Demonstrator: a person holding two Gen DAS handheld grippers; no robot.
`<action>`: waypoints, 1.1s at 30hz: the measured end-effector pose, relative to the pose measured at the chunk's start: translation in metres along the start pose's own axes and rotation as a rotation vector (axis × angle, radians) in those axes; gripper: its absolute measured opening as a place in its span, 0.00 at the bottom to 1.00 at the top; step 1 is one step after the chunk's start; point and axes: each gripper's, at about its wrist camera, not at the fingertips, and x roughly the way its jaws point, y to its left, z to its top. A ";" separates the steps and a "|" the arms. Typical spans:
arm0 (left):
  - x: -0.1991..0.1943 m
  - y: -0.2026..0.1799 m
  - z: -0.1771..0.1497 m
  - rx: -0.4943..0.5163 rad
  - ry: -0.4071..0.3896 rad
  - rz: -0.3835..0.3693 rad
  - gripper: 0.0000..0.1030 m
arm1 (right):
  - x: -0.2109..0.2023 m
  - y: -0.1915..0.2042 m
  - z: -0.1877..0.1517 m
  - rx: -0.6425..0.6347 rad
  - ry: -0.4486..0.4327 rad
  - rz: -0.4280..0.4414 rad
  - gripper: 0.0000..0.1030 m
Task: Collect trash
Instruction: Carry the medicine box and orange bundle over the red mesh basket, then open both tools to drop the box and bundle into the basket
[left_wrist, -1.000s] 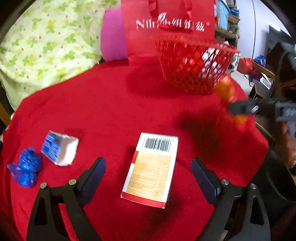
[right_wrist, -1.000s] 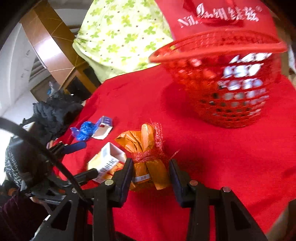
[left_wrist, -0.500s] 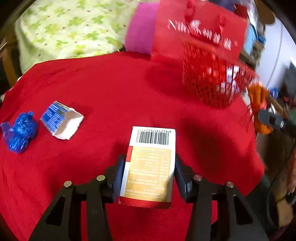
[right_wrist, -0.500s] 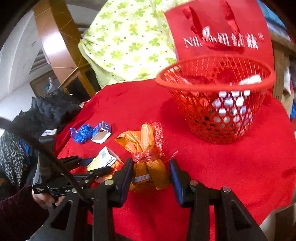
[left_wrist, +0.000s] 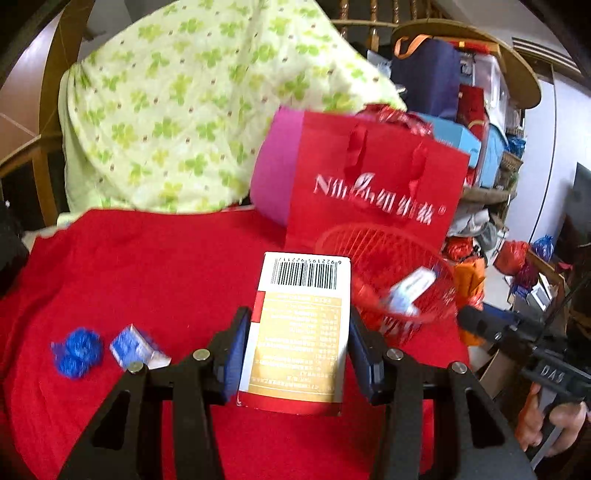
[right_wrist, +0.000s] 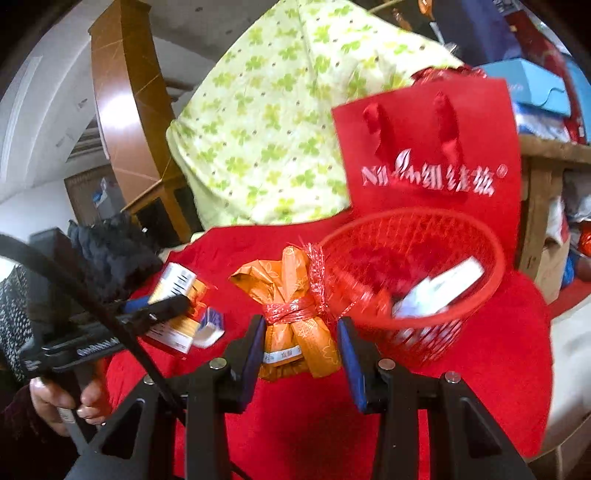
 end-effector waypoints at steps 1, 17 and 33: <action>0.001 -0.006 0.005 0.006 -0.007 -0.004 0.51 | -0.003 -0.003 0.006 -0.001 -0.009 -0.004 0.41; 0.025 -0.067 0.062 0.051 -0.084 0.027 0.51 | -0.017 -0.040 0.059 -0.009 -0.061 -0.037 0.41; 0.062 -0.098 0.074 0.073 -0.055 0.050 0.51 | -0.006 -0.077 0.082 0.026 -0.041 -0.041 0.41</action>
